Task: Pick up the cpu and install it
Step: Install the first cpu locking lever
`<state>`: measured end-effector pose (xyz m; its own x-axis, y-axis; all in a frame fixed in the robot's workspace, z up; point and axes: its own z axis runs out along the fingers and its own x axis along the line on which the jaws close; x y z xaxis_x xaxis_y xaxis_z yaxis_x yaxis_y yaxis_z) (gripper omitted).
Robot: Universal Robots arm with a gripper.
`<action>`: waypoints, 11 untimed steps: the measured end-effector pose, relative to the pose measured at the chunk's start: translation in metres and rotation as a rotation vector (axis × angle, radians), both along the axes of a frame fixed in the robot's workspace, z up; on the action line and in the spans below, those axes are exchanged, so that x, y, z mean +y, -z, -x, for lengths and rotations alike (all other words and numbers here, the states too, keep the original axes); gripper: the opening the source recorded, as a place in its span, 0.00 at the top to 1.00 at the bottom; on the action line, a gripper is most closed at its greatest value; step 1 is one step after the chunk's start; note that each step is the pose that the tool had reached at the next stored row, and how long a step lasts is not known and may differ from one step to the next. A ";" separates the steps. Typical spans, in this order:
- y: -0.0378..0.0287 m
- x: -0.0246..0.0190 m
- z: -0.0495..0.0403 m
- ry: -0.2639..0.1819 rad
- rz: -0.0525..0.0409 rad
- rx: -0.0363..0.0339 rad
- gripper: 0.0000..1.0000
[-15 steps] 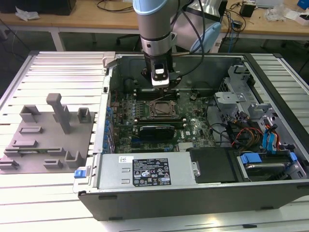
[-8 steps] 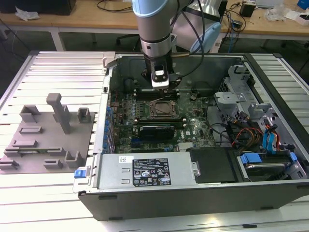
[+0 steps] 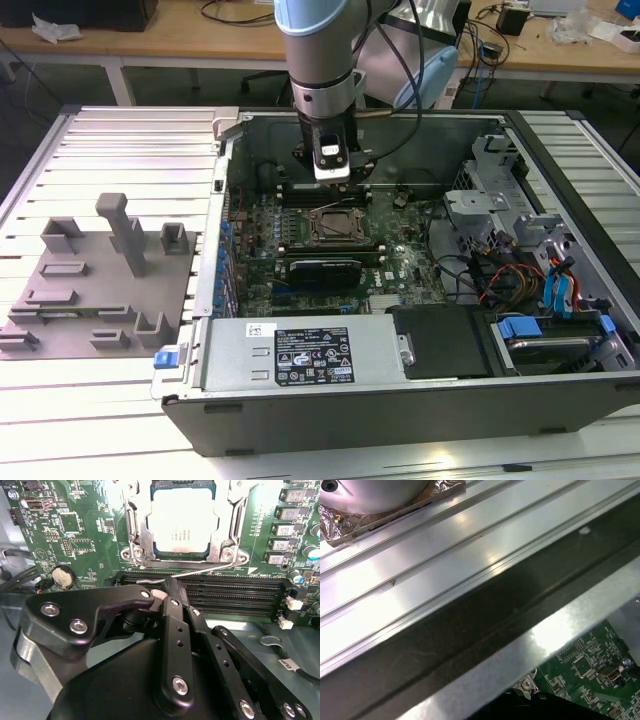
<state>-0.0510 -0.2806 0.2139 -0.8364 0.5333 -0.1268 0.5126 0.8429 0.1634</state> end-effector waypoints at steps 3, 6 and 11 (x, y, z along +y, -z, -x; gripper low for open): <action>0.0012 0.0001 0.0005 0.000 0.0008 -0.0023 0.89; 0.0039 0.0000 0.0006 0.000 0.0024 -0.0060 0.89; 0.0090 -0.0001 0.0006 0.000 0.0054 -0.0107 0.89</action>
<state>-0.0516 -0.2807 0.2049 -0.8350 0.5325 -0.1386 0.5108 0.8438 0.1643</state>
